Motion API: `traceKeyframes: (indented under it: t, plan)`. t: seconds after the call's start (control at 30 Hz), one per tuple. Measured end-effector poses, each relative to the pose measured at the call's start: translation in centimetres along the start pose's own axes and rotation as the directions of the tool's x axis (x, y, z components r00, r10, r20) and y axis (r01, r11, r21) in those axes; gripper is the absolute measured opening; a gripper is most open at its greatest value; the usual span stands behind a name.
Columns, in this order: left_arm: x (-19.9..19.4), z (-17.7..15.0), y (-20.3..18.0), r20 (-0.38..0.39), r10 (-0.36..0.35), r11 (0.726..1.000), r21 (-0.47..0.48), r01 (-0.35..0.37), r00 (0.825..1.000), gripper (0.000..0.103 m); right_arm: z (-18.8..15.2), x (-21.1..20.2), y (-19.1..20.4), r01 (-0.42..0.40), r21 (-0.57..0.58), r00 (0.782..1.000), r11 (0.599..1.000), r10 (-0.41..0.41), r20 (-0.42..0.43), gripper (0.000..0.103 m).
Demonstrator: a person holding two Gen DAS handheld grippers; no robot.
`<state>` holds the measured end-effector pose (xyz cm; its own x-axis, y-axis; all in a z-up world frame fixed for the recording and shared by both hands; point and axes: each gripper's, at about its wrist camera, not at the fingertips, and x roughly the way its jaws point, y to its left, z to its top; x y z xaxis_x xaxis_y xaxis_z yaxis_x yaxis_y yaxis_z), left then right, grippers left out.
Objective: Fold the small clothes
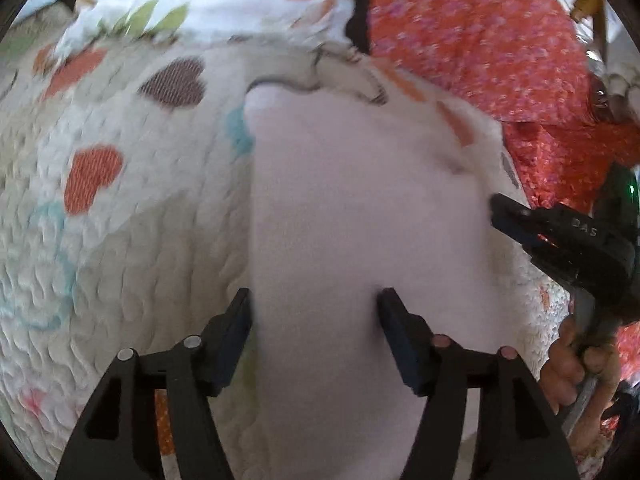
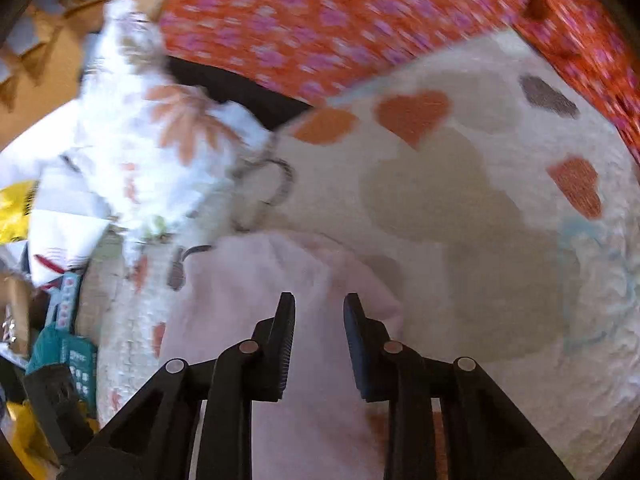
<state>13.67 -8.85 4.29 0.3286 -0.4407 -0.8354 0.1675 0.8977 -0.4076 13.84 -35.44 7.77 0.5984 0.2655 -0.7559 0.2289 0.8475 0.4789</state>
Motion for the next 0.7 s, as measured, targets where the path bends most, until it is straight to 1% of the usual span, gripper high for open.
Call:
traceKeyframes:
  t: [0.03,0.1,0.2,0.27,0.3,0.37,0.43,0.47,0.5,0.53,0.57,0.63,0.67,0.7]
  plan:
    - [-0.3,-0.1,0.4,-0.003,-0.014,1.0,-0.016,0.014,1.0,0.069,0.0,-0.1,-0.7,0.004,0.033,1.0,0.999,-0.004,-0.002,0.029]
    - [-1.4,-0.3,1.0,0.012,-0.025,0.999,-0.028,0.025,1.0,0.07,0.1,-0.8,-1.2,0.007,0.053,1.0,0.999,-0.008,0.022,0.029]
    - [-3.3,-0.8,1.4,0.067,0.021,1.0,-0.009,-0.02,0.998,0.073,0.3,-2.3,-0.1,-0.003,0.016,0.997,1.0,0.002,0.083,0.03]
    - [-4.3,-1.2,1.4,0.1,0.043,0.999,0.002,-0.043,0.994,0.074,0.3,-2.4,1.0,-0.031,-0.022,0.995,0.999,0.033,0.098,0.035]
    - [-4.7,-1.4,1.5,0.112,0.046,0.999,0.01,-0.048,0.993,0.074,0.3,-2.1,1.6,-0.052,-0.039,0.995,0.998,0.055,0.089,0.036]
    - [-5.1,-1.8,1.0,0.13,0.038,0.998,0.039,-0.043,0.991,0.074,0.5,-0.5,2.7,-0.095,-0.063,0.995,0.993,0.098,0.034,0.036]
    - [-4.7,-2.5,0.2,0.129,0.026,0.995,0.09,-0.038,0.991,0.075,1.0,1.7,3.6,-0.108,-0.104,0.994,0.989,0.105,-0.036,0.036]
    - [-4.1,-2.9,-0.5,0.108,0.025,0.992,0.123,-0.038,0.994,0.075,1.4,2.9,3.8,-0.082,-0.127,0.995,0.988,0.074,-0.071,0.036]
    - [-3.4,-3.3,-1.1,0.087,0.028,0.988,0.148,-0.041,0.996,0.075,1.7,3.9,3.6,-0.05,-0.14,0.996,0.989,0.038,-0.085,0.036]
    - [-2.8,-3.8,-1.4,0.065,0.032,0.984,0.172,-0.043,0.997,0.075,2.3,4.7,2.9,-0.02,-0.133,0.997,0.991,0.01,-0.077,0.036]
    - [-2.1,-4.2,-1.9,0.047,0.038,0.981,0.19,-0.046,0.998,0.075,2.8,5.3,2.1,-0.008,-0.107,0.997,0.994,0.0,-0.072,0.036]
    - [-1.2,-4.7,-2.5,0.022,0.048,0.973,0.226,-0.052,0.999,0.075,4.0,5.9,-0.2,0.044,-0.025,0.998,0.999,-0.045,-0.047,0.035]
    - [-1.1,-4.8,-2.7,0.026,0.058,0.967,0.246,-0.063,0.998,0.076,4.4,5.8,-1.1,0.1,0.003,0.995,0.995,-0.099,-0.017,0.047]
    - [-1.3,-4.9,-2.9,0.041,0.068,0.961,0.264,-0.076,0.997,0.077,4.6,5.4,-1.8,0.178,0.021,0.984,0.984,-0.178,0.019,0.053]
